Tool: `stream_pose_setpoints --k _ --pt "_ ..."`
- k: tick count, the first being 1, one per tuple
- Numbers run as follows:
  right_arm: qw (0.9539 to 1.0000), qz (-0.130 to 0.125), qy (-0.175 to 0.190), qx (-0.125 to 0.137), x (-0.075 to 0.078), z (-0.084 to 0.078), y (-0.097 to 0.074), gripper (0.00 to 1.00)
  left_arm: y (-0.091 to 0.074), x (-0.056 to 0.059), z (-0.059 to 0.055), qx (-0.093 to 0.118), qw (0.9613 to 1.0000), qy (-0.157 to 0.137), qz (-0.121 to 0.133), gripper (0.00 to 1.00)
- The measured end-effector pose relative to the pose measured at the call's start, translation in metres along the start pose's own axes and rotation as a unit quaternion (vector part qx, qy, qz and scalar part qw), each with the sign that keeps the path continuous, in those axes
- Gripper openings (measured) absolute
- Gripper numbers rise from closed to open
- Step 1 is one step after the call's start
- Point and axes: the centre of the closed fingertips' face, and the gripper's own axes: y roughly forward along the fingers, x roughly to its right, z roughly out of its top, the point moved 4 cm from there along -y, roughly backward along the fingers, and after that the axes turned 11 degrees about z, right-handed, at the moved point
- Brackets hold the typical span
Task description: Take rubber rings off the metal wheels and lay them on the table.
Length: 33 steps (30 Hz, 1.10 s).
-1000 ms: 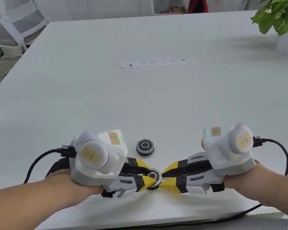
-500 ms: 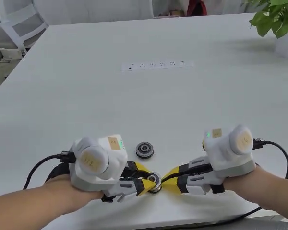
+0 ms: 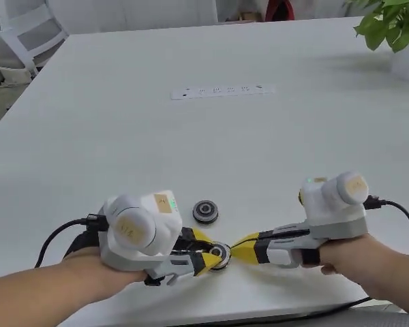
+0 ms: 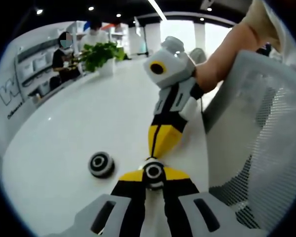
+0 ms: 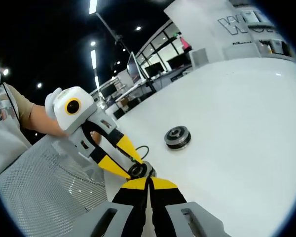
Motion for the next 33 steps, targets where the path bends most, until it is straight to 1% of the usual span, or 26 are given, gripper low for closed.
stream_pose_setpoints --k 1,3,5,8,13,17,21,25,33 --pt "1.0 0.0 -0.001 -0.001 -0.0006 -0.0007 0.0006 0.0 0.0001 0.0002 0.0002 0.0 1.0 0.001 0.0 0.13" --pt "1.0 0.004 0.006 0.005 -0.0014 0.0004 0.0011 0.0 0.0002 0.0005 0.0004 -0.001 1.0 0.001 0.001 0.13" --pt "0.9999 0.005 0.007 0.006 -0.0017 0.0004 0.0009 0.0 0.0005 0.0006 0.0006 -0.002 1.0 0.001 0.003 0.13" --pt "0.9996 0.011 0.02 0.015 -0.0023 0.001 0.0017 0.0 0.0011 0.0009 0.0011 -0.005 1.0 0.0 0.006 0.13" --pt "0.9995 0.011 0.024 0.016 -0.0027 0.0019 0.0023 0.0 0.0011 0.0007 0.0009 -0.006 1.0 0.001 0.008 0.12" --pt "0.9994 0.017 0.026 0.017 -0.0048 0.0028 0.0043 0.0 0.0011 0.0005 0.0009 -0.005 1.0 0.002 0.008 0.12" --pt "0.9992 0.024 0.025 0.018 -0.0063 0.0043 0.0056 0.0 0.0011 0.0004 0.0009 -0.006 0.9999 0.003 0.008 0.12" --pt "0.9993 0.03 0.019 0.012 -0.0082 0.0046 0.0087 0.0 0.0012 0.0004 0.0009 -0.006 0.9999 0.003 0.008 0.12" --pt "0.9993 0.033 0.012 0.008 -0.0092 0.0049 0.0103 0.0 0.0012 0.0007 0.0008 -0.006 0.9999 0.003 0.009 0.12"
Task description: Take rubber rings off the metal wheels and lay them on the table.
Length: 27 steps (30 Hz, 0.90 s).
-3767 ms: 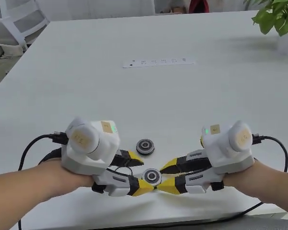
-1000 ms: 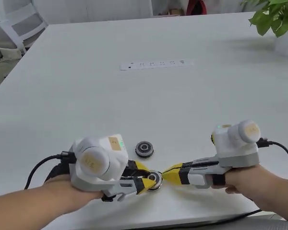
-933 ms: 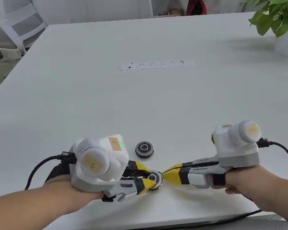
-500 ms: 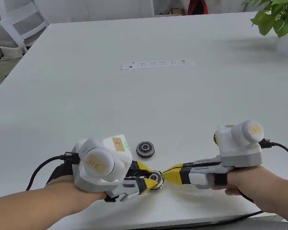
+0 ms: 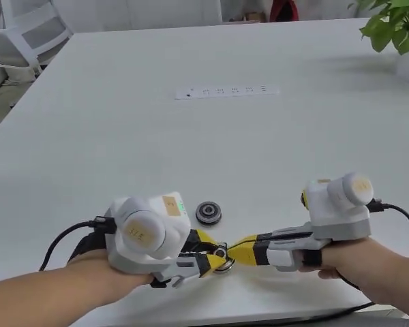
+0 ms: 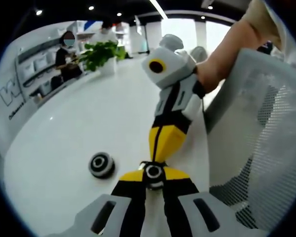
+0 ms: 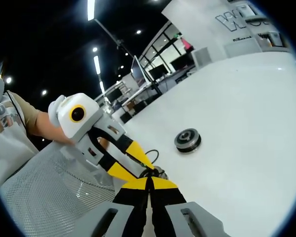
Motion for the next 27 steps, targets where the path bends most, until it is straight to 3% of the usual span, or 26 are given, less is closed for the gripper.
stream_pose_setpoints --k 15,22,27 --pt "0.9999 0.006 -0.005 -0.007 -0.004 -0.001 0.002 0.0 0.0 0.001 0.0 0.004 1.0 -0.002 0.002 0.12" --pt "0.9995 0.03 -0.001 0.006 -0.012 0.003 0.007 0.0 0.0 0.001 0.001 0.006 1.0 0.0 0.002 0.12" --pt "0.9995 0.03 -0.001 0.009 -0.01 0.002 0.005 0.0 0.0 0.002 0.001 0.007 1.0 -0.001 0.002 0.12"
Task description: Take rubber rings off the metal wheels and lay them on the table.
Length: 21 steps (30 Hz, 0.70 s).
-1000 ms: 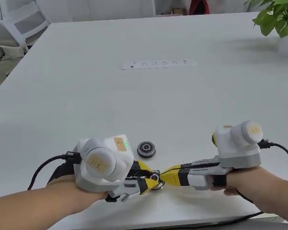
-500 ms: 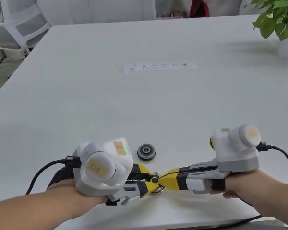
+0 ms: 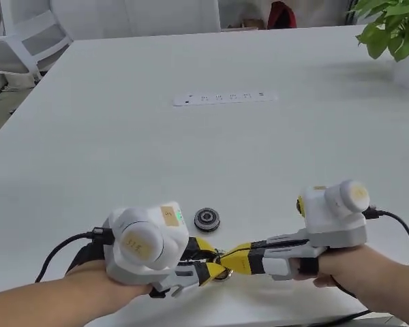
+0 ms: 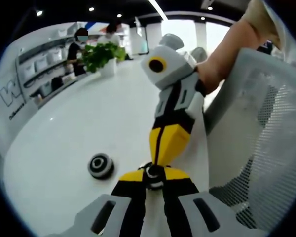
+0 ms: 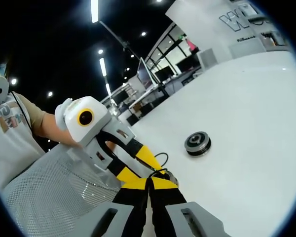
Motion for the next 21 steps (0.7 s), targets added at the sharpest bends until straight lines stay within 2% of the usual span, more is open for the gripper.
stream_pose_setpoints --k 3,9,21 --pt "0.9999 0.001 0.007 0.012 0.001 0.002 -0.002 0.0 0.0 0.0 0.0 0.003 1.0 -0.002 0.0 0.12" --pt "0.9998 -0.019 -0.002 0.0 0.008 -0.002 -0.005 0.0 0.0 0.0 0.0 0.005 1.0 -0.002 0.0 0.13" --pt "0.9995 -0.03 -0.008 -0.01 0.01 -0.002 -0.006 0.0 0.001 0.0 0.001 0.006 0.9999 -0.007 -0.004 0.13"
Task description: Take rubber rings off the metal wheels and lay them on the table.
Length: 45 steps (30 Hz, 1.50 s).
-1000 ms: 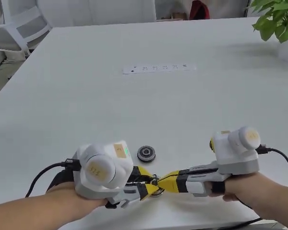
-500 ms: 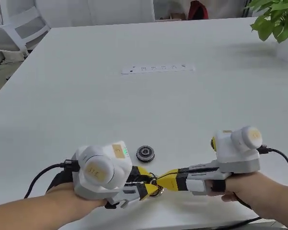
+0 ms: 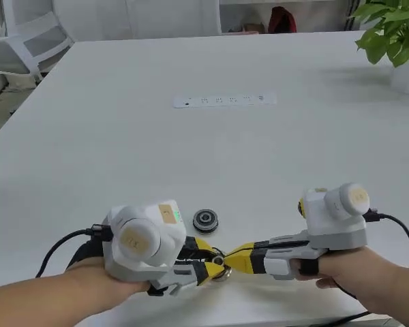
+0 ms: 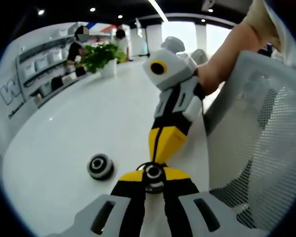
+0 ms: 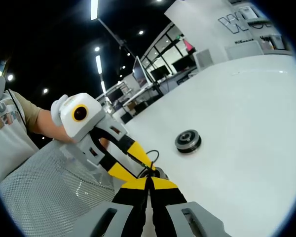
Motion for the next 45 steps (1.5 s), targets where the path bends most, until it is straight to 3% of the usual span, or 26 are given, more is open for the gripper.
stream_pose_setpoints --k 26,29,39,45 --pt "1.0 0.001 0.001 0.003 -0.002 0.002 -0.002 0.0 -0.004 0.0 0.004 -0.002 0.9999 -0.007 -0.013 0.19" --pt "1.0 -0.001 0.002 0.01 -0.001 0.005 -0.004 0.0 -0.006 -0.002 0.006 0.0 0.9997 -0.02 -0.015 0.22" --pt "0.9997 0.003 0.005 0.022 -0.005 0.012 -0.006 0.0 -0.021 0.0 0.013 0.014 0.9995 -0.019 -0.022 0.29" --pt "0.9996 0.005 0.002 0.028 -0.007 0.02 -0.007 0.0 -0.033 -0.004 0.019 0.029 0.999 -0.027 -0.018 0.32"
